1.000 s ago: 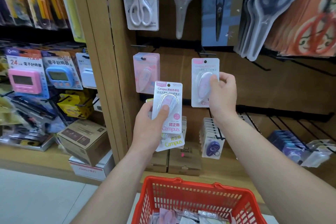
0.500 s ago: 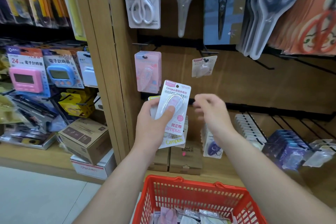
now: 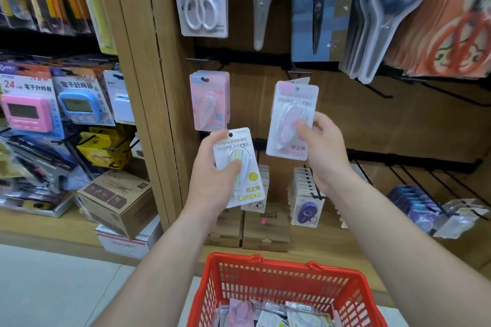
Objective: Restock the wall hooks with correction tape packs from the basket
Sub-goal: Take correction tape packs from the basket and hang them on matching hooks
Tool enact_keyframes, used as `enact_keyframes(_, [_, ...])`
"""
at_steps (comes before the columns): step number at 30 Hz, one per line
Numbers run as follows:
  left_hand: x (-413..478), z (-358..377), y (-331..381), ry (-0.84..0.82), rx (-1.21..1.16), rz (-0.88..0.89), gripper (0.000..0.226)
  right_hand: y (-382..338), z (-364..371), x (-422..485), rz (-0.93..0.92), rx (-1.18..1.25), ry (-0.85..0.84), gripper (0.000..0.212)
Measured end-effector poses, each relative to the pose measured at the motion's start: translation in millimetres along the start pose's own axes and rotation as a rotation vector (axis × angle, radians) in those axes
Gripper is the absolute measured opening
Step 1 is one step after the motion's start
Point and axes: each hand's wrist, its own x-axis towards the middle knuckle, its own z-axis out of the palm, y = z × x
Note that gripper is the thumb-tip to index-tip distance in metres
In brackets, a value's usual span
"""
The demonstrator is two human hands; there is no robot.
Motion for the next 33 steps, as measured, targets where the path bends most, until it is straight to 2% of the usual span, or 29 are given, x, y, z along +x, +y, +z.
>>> enact_keyframes(5, [-0.8, -3.3, 1.0, -0.046, -0.041, -0.025, 0.082, -7.7, 2.7, 14.9, -0.017, -0.038, 0.041, 0.023])
enact_keyframes(7, [0.4, -4.2, 1.6, -0.036, -0.032, -0.028, 0.076, -6.3, 4.1, 16.2, -0.008, -0.042, 0.054, 0.023])
enact_keyframes(10, [2.4, -9.4, 1.1, -0.017, -0.014, -0.027, 0.049, -4.1, 5.0, 15.7, -0.014, -0.039, 0.084, 0.024])
enact_keyframes(12, [3.7, -12.7, -0.3, -0.007, -0.015, -0.041, 0.038, -2.7, 5.4, 14.9, -0.015, -0.024, 0.110, 0.025])
enact_keyframes(28, [0.1, -15.9, -2.3, -0.013, 0.035, -0.025, 0.032, -1.0, 7.0, 6.2, -0.057, -0.041, 0.165, 0.029])
enact_keyframes(33, [-0.8, -13.3, -1.6, -0.019, 0.051, -0.028, 0.034, -6.8, 8.9, 10.5, -0.108, -0.051, 0.251, 0.022])
